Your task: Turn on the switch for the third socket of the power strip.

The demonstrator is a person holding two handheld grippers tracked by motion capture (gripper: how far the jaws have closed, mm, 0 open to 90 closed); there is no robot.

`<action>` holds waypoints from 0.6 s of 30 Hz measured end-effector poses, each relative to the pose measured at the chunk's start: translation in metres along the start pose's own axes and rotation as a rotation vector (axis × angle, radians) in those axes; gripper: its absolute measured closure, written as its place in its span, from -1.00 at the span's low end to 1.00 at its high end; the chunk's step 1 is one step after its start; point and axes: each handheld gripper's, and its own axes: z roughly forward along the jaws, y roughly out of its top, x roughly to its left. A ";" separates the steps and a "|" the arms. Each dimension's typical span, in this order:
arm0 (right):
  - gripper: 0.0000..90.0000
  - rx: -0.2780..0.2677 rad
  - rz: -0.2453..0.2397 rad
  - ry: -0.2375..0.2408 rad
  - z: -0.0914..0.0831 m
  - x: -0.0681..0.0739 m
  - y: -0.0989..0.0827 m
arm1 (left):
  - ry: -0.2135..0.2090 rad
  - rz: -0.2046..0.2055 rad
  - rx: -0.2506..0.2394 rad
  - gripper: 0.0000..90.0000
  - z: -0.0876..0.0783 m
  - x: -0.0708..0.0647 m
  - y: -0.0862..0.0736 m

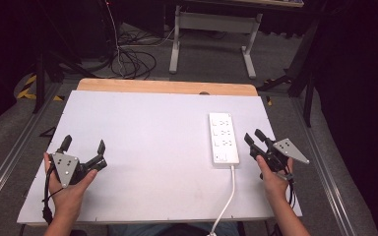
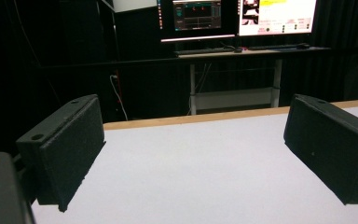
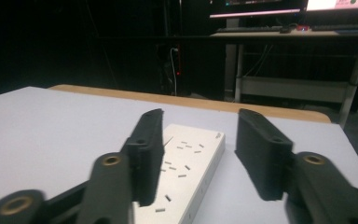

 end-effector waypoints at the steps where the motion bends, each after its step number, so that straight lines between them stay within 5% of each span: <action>1: 0.27 -0.003 -0.002 0.002 0.000 0.000 0.001 | -0.001 0.000 0.002 -0.88 0.000 0.000 0.000; 18: 0.33 0.036 -0.020 0.000 -0.002 -0.002 0.003 | -0.001 -0.002 0.004 -0.88 0.000 0.000 0.000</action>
